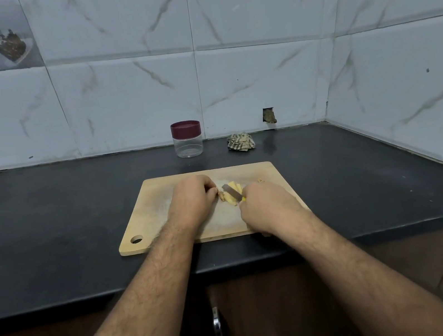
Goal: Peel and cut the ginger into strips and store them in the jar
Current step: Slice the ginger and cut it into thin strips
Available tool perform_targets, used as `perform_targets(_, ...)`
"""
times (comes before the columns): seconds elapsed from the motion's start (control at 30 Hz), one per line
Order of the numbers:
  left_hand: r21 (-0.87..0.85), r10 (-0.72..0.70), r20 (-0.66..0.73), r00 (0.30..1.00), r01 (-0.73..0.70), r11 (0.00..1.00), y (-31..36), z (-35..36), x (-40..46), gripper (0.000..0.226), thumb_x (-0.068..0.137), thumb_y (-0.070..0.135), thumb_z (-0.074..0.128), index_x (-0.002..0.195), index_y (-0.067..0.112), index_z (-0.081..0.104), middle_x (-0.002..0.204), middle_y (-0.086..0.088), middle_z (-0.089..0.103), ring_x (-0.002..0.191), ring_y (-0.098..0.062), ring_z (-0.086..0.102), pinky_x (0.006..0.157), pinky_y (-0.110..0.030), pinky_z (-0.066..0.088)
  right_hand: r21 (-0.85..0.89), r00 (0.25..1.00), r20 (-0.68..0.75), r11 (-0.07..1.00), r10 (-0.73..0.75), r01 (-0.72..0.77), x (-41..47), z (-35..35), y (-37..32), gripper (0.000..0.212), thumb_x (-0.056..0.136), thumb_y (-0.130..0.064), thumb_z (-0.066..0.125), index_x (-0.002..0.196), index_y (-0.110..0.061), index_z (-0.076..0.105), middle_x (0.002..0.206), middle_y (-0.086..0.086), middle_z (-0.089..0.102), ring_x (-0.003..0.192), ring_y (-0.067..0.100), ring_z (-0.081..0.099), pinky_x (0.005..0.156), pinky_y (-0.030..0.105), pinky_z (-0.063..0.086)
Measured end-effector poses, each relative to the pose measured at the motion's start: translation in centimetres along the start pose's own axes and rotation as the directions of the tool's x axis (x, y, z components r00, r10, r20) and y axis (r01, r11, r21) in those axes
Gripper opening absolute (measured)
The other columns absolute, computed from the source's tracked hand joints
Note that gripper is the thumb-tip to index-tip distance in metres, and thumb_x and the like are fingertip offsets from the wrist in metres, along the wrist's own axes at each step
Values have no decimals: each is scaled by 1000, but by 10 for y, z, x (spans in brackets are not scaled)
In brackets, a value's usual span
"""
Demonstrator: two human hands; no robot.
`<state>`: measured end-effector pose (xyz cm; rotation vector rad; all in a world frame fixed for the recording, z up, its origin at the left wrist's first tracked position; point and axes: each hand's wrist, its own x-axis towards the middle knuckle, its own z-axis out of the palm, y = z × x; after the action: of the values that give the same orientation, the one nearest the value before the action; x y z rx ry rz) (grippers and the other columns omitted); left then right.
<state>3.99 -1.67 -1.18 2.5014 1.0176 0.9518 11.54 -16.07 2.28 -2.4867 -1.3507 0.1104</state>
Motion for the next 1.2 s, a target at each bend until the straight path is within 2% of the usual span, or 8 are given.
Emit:
perform_targets(0.17,-29,0,9,1000,0,1000,-2,0,0,11,89,19,65,88,19,76,86,6,71,81,-9,60,70,-23,42,-11,1000,-20,1000,-3,2,8,-5,0,12,96,-18,45,100,-18,57,95,3,59,85,23,53,64,30,39)
perform_targets(0.3,-83,-9,19,1000,11,996,-4,0,1,10,89,19,67,88,19,76,88,6,72,85,-9,61,73,-22,42,0,999,-53,1000,-13,13,3,-6,2,12,93,-15,44,96,-19,54,89,0,55,86,24,54,58,30,36)
perform_targets(0.4,-123,-13,28,1000,16,992,-4,-2,0,9,89,19,68,89,19,77,89,7,72,87,-8,61,76,-22,43,28,999,-47,999,-21,23,-2,-3,0,14,88,-11,42,93,-18,54,89,2,58,86,26,57,64,32,42)
perform_targets(0.6,-175,-36,64,997,46,984,-4,-5,0,10,90,18,69,94,19,78,93,7,72,89,-6,60,76,-20,41,42,999,-35,998,-38,40,-11,-5,-4,18,86,-8,43,97,-16,55,91,3,57,87,25,56,64,33,41)
perform_targets(0.73,-176,-52,70,996,63,982,-3,-4,0,8,88,17,72,92,17,78,92,7,72,88,-6,60,76,-20,42,42,998,-42,998,-37,38,-12,-3,-5,19,85,-7,42,97,-15,56,87,4,60,76,26,62,56,31,42)
perform_targets(0.87,-190,-75,38,996,81,978,-3,-3,0,4,84,18,76,80,20,75,83,7,71,81,-6,60,62,-14,37,22,998,-45,998,-53,54,-12,-2,-8,20,87,-9,42,100,-16,56,88,3,59,76,24,62,59,32,44)
perform_targets(0.97,-185,-79,36,996,84,979,-3,-3,0,7,83,19,77,77,20,74,81,7,71,76,-3,57,59,-12,35,-3,995,-72,998,-71,71,-13,-3,-9,19,89,-11,43,103,-16,55,90,1,55,83,22,56,63,32,40)
perform_targets(1.2,-193,-87,46,995,94,977,-5,-2,1,1,83,19,77,82,19,77,88,8,74,86,-6,62,74,-22,45,-23,993,-81,996,-82,80,-11,-1,-10,26,92,-14,44,113,-18,59,99,1,58,90,20,53,68,33,41)
